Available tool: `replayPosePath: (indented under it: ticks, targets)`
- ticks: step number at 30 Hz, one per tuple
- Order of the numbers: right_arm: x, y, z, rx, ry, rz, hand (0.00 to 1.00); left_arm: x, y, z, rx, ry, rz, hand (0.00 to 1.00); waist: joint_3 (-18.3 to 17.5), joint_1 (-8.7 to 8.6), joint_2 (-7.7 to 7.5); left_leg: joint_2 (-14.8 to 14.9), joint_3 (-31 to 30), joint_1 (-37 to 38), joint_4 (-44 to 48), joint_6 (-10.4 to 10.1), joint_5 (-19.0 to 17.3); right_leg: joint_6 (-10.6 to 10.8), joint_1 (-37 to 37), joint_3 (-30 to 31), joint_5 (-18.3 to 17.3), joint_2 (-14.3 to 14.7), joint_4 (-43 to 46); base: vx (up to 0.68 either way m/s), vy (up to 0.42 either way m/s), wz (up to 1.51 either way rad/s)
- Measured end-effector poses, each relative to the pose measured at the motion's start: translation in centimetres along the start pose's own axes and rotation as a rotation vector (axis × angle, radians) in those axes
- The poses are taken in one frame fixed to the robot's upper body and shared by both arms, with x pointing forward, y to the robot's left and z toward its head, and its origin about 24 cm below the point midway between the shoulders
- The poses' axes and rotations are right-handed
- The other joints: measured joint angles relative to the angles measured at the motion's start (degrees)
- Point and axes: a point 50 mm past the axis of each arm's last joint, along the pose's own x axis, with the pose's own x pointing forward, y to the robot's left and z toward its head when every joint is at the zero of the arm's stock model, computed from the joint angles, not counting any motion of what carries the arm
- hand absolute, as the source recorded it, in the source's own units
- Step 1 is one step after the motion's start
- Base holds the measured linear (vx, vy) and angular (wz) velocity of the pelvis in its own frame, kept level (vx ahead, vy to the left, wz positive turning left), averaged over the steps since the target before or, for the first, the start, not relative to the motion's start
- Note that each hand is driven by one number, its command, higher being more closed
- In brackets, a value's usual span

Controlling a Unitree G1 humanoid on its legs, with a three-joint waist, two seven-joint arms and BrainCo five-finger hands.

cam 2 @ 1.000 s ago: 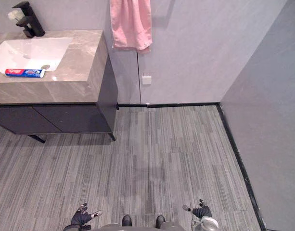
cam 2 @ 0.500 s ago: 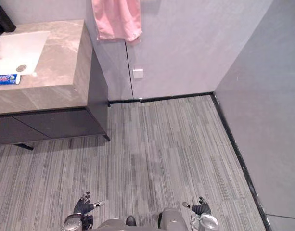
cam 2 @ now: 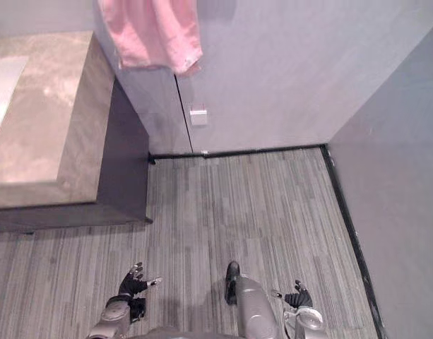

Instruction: Organize washtable

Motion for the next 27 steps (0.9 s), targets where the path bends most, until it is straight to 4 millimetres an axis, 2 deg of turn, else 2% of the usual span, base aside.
replayPosePath:
  ticks: [1,2,4,5,6,7,8,9,10,12,13,15,16,17,18,19,20,21,22,23,24,25,26,27]
  targets:
    - [0.1,0.2,0.4,0.018,-0.013,0.000,0.00,0.0,-0.1,0.3,-0.004,-0.015,-0.001,0.00,0.3,0.84,-0.32,-0.2,0.9,-4.0,-0.9,0.5,-1.8,0.0,2.5,0.8,-0.3,-0.2,-1.6,0.26,0.008,-0.19]
    - [0.1,0.2,0.5,0.024,-0.016,-0.002,0.00,0.0,-0.1,0.4,-0.006,-0.019,-0.002,0.00,0.3,0.97,-0.39,-0.5,1.1,-5.7,-2.1,0.3,-2.5,0.1,3.4,1.1,-0.4,-0.3,-2.3,0.39,0.048,-0.26]
    - [0.2,0.5,0.6,0.043,-0.017,0.001,0.00,0.1,-0.2,0.7,-0.008,-0.029,-0.003,0.00,0.8,1.47,-1.14,-3.4,1.4,-9.7,-12.0,0.8,-3.3,1.7,6.1,2.2,-1.4,-2.0,-3.7,0.29,0.112,-0.25]
    - [0.1,0.4,0.4,0.055,-0.010,-0.005,0.00,0.1,-0.3,1.0,-0.009,-0.040,-0.006,0.00,1.1,1.68,-1.72,-6.2,0.8,-10.5,-21.3,0.5,-2.9,3.0,7.4,2.7,-2.4,-3.6,-3.8,0.39,0.227,-0.23]
    - [0.1,-0.1,0.2,0.048,-0.002,-0.019,0.00,0.1,-0.5,1.1,-0.013,-0.049,-0.012,0.00,0.8,1.88,-1.25,-8.7,-0.4,-10.3,-34.8,-0.3,0.7,5.1,8.0,2.9,-4.0,-4.2,-3.7,0.39,0.249,-0.23]
    - [0.0,-0.5,-0.1,0.042,0.004,-0.028,0.00,0.0,-0.5,0.9,-0.015,-0.043,-0.012,0.00,0.4,2.14,0.31,-8.8,-1.3,-10.3,-37.6,1.3,5.8,6.0,8.3,3.4,-4.9,-3.8,-3.5,0.35,0.242,-0.21]
    - [0.0,-0.4,-0.4,0.042,0.020,-0.029,0.00,0.0,-0.2,0.9,-0.012,-0.042,-0.003,0.00,0.6,2.34,-0.20,-9.4,-1.3,-10.0,-36.4,4.8,6.0,6.8,8.7,4.1,-6.0,-4.2,-2.9,0.31,0.187,-0.07]
    - [0.0,-0.1,-0.6,0.044,0.028,-0.023,0.00,0.0,-0.1,0.9,-0.012,-0.042,0.000,0.00,0.0,2.20,-1.40,-10.9,-0.9,-9.9,-36.0,5.3,4.6,7.8,8.5,4.3,-7.0,-5.9,-1.7,0.41,0.213,0.03]
    - [-0.2,-0.1,-1.1,0.047,0.042,-0.028,0.00,0.2,0.5,1.2,-0.001,-0.049,0.012,0.00,-0.2,2.21,-2.63,-12.8,-0.1,-9.4,-35.3,5.8,1.9,8.6,8.4,4.4,-8.7,-8.2,0.9,0.49,0.234,0.05]
    - [-0.1,0.0,-0.9,0.046,0.037,-0.026,0.00,0.0,0.6,0.8,-0.001,-0.040,0.014,0.00,-0.3,2.44,-2.76,-13.9,1.2,-7.4,-34.3,6.8,-1.2,9.2,6.2,6.1,-9.4,-10.2,9.0,0.45,0.236,-0.17]
    - [-0.1,0.6,-0.7,0.043,0.032,-0.012,0.00,-0.2,0.8,0.2,0.003,-0.022,0.019,0.00,-0.4,2.27,-3.00,-14.8,2.0,-4.2,-34.7,7.8,-2.7,10.7,3.0,8.6,-8.5,-11.4,19.6,0.32,0.179,-0.20]
    - [-0.2,1.0,-0.9,0.030,0.036,0.004,0.00,-0.3,0.9,0.1,0.012,-0.020,0.018,0.00,-0.8,2.04,-3.26,-15.3,2.3,-1.4,-35.0,8.6,-4.7,15.2,-1.6,10.9,-5.9,-12.3,31.6,0.37,0.132,-0.01]
    - [-0.2,1.3,-1.0,0.025,0.042,0.013,0.00,-0.2,1.1,0.3,0.020,-0.027,0.019,0.00,-0.8,2.13,-3.41,-15.4,2.1,0.6,-35.1,9.2,-5.6,15.4,-4.8,11.7,-6.7,-12.1,39.5,0.50,0.080,0.19]
    - [-0.2,1.5,-1.0,0.014,0.049,0.020,0.00,-0.1,1.3,0.5,0.026,-0.030,0.021,0.00,-0.8,2.23,-3.42,-15.5,1.5,3.1,-35.9,9.3,-5.8,13.9,-7.5,10.8,-8.0,-12.0,43.9,0.41,0.024,0.21]
    - [-0.2,1.6,-1.0,0.006,0.049,0.024,0.00,-0.1,1.3,0.4,0.029,-0.030,0.020,0.00,-0.8,2.18,-3.29,-15.4,1.1,4.8,-37.2,9.3,-5.8,12.7,-8.5,9.6,-8.7,-11.8,44.5,0.42,-0.012,0.19]
    - [-0.2,1.7,-1.0,-0.007,0.046,0.034,0.00,-0.2,1.3,0.3,0.028,-0.025,0.021,0.00,-0.7,2.08,-2.90,-14.7,0.7,8.0,-39.5,9.3,-5.7,10.3,-10.1,7.1,-10.1,-11.0,43.2,0.40,-0.044,0.13]
    - [-0.2,1.9,-1.0,-0.019,0.045,0.046,0.00,-0.2,1.3,0.2,0.027,-0.024,0.026,0.00,-0.7,2.05,-2.61,-13.7,0.6,10.3,-41.1,9.2,-5.7,8.9,-12.0,5.9,-10.9,-9.6,39.1,0.46,-0.086,0.15]
    - [-0.2,2.0,-1.0,-0.020,0.045,0.049,0.00,-0.3,1.3,0.1,0.020,-0.019,0.033,0.00,-0.6,2.01,-2.28,-12.8,0.5,11.7,-41.6,9.2,-5.7,8.6,-14.1,5.3,-10.9,-8.2,32.8,0.36,-0.104,0.10]
    - [-0.2,2.0,-0.9,-0.020,0.043,0.049,0.00,-0.3,1.3,0.1,0.017,-0.018,0.036,0.00,-0.6,1.97,-2.23,-12.5,0.5,12.0,-41.7,9.2,-5.7,8.4,-14.8,5.4,-10.7,-7.8,30.8,0.37,-0.147,0.13]
    - [-0.1,1.9,-0.8,-0.022,0.039,0.048,0.00,-0.3,1.3,0.0,0.014,-0.014,0.041,0.00,-0.7,1.72,-2.23,-11.5,0.2,13.1,-42.3,9.0,-5.8,7.6,-16.7,5.4,-9.1,-6.5,22.7,0.46,-0.213,0.31]
    - [-0.2,1.7,-1.1,-0.026,0.047,0.044,0.00,-0.3,1.8,-0.4,0.022,0.004,0.050,0.00,-1.2,1.03,-3.49,-11.6,-0.8,14.7,-42.7,5.4,-6.1,6.4,-16.6,5.4,2.4,-5.6,9.3,0.49,-0.224,0.46]
    - [-0.3,1.4,-1.5,-0.029,0.059,0.036,0.00,-0.3,1.8,-0.7,0.024,0.017,0.052,0.00,-1.2,0.53,-3.44,-11.7,-1.9,15.6,-43.0,4.0,-6.7,5.0,-15.8,5.4,8.0,-5.6,8.2,0.43,-0.190,0.34]
    - [-0.2,0.8,-1.4,-0.039,0.066,0.025,0.00,-0.3,0.8,-1.1,0.004,0.040,0.033,0.00,-1.6,0.81,-0.97,-9.4,-3.0,16.2,-43.5,3.2,-7.2,4.2,-15.1,4.7,7.7,-3.8,9.0,0.40,-0.184,0.07]
    - [-0.1,0.5,-1.2,-0.037,0.055,0.013,0.00,-0.4,0.3,-1.2,-0.013,0.041,0.025,0.00,-1.8,0.81,-0.76,-9.1,-4.0,16.6,-44.0,1.2,-5.6,3.9,-15.0,4.5,5.3,-3.6,9.7,0.36,-0.187,-0.04]
